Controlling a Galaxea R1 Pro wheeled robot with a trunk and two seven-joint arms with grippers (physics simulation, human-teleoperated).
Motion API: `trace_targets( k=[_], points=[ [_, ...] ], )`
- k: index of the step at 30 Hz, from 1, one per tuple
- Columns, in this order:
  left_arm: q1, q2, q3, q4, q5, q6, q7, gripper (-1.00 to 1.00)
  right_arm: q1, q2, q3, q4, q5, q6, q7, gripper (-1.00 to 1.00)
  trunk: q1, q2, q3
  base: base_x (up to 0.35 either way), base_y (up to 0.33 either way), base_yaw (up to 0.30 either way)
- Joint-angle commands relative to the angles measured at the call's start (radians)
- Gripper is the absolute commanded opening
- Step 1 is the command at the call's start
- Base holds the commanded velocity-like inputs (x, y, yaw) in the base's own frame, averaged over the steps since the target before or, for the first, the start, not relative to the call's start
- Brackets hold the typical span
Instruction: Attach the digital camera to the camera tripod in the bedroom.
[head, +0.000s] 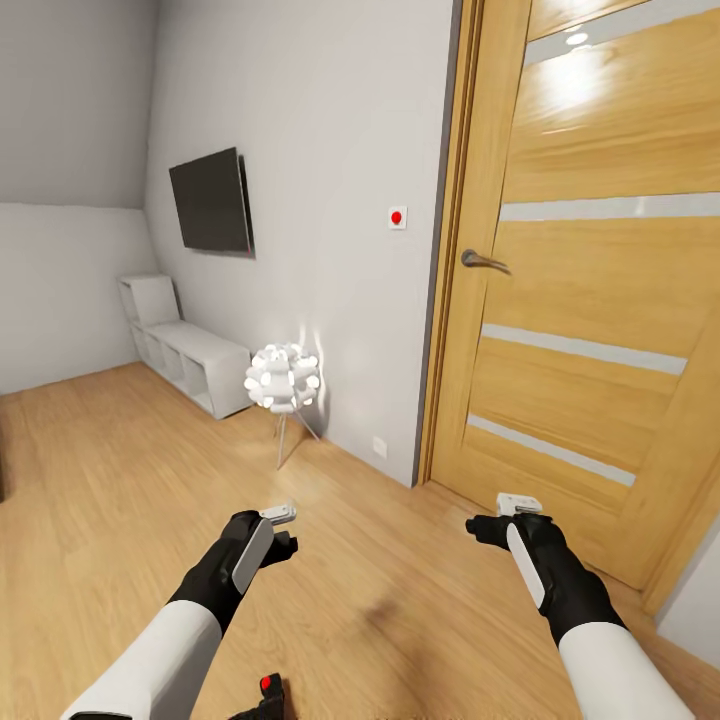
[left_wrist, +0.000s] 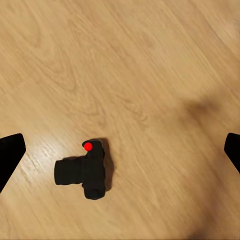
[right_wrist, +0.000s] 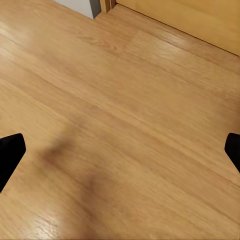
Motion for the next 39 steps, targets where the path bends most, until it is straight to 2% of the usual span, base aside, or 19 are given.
trace_targets(
  k=[1,11,16,22,23,28,32,39],
  points=[
    [0.000,0.000,-0.001,-0.001,0.010,0.002,0.009,1.00,-0.001,0.000,0.001,-0.001,-0.008,0.004,-0.007,1.00,0.004,-0.008,-0.004,0.000,0.000,0.000],
    [0.000,0.001,-0.001,-0.001,0.010,0.002,0.008,1.00,-0.001,0.000,0.001,-0.002,-0.008,0.004,-0.006,1.00,0.042,-0.078,-0.036,0.000,0.000,0.000],
    [0.000,0.002,-0.001,-0.001,0.011,0.002,0.007,1.00,-0.001,-0.001,0.001,-0.002,-0.008,0.005,0.020,1.00,0.061,-0.113,-0.051,0.000,0.000,0.000],
    [0.000,0.003,-0.001,0.000,0.013,0.003,0.004,1.00,-0.001,-0.006,0.000,-0.003,-0.008,0.007,0.135,1.00,0.084,-0.155,-0.070,0.000,0.000,0.000],
    [0.000,0.003,0.000,0.009,0.019,0.003,0.002,1.00,-0.001,-0.008,0.000,-0.003,-0.007,0.012,0.248,1.00,0.088,-0.162,-0.073,0.000,0.000,0.000],
    [0.000,0.003,0.000,0.033,0.033,0.002,0.001,1.00,-0.001,-0.010,-0.001,-0.003,-0.006,0.032,0.374,1.00,0.107,-0.197,-0.089,0.000,0.000,0.000],
    [0.000,0.003,0.000,0.041,0.038,0.001,0.001,1.00,-0.001,-0.011,-0.001,-0.003,-0.006,0.038,0.409,1.00,0.123,-0.225,-0.101,0.000,0.000,0.000],
    [0.000,0.003,0.000,0.046,0.040,0.000,0.001,1.00,-0.001,-0.011,-0.001,-0.003,-0.007,0.043,0.431,1.00,0.149,-0.274,-0.123,0.000,0.000,0.000]
  ],
)
